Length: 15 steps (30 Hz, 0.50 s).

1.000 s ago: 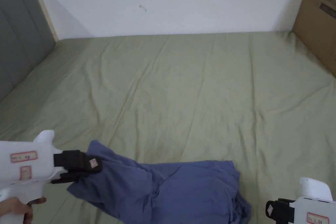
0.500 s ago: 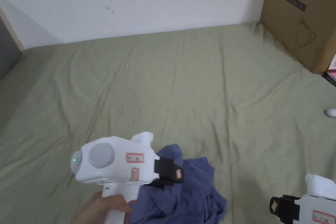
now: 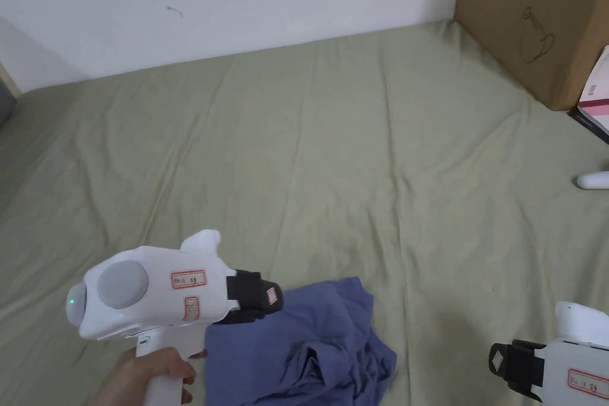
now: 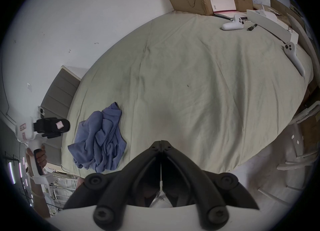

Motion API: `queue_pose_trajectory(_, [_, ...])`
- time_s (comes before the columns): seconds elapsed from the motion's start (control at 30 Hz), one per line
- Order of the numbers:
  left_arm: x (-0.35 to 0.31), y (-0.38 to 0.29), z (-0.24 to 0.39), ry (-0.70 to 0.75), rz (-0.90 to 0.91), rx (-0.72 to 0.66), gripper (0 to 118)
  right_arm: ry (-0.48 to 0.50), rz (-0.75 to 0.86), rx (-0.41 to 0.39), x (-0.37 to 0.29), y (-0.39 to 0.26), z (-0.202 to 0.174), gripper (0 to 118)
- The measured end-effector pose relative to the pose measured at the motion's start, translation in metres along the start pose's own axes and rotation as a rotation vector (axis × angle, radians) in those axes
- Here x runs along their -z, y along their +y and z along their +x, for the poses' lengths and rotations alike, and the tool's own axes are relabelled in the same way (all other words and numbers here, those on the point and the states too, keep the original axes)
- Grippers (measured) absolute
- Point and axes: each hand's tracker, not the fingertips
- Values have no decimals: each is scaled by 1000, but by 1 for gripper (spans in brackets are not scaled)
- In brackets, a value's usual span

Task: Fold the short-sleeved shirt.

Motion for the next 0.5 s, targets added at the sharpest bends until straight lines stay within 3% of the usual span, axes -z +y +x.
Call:
queue_pose_trajectory(0.17, [42,-22,-6,-62,-93,-45,3,13,-3,-9,2,-1,-4,0])
queue_pose_trajectory(0.27, [68,-40,14,-152,-176,-26,2,14,-8,-7,3,-3,-3,0])
queue_pose_trajectory(0.4, [98,-64,44,-124,-253,77,1,9,-10,2,1,-5,1,0])
queue_pose_trajectory(0.5, [111,-77,57,-182,-297,52,1,3,-7,9,-2,-5,5,0])
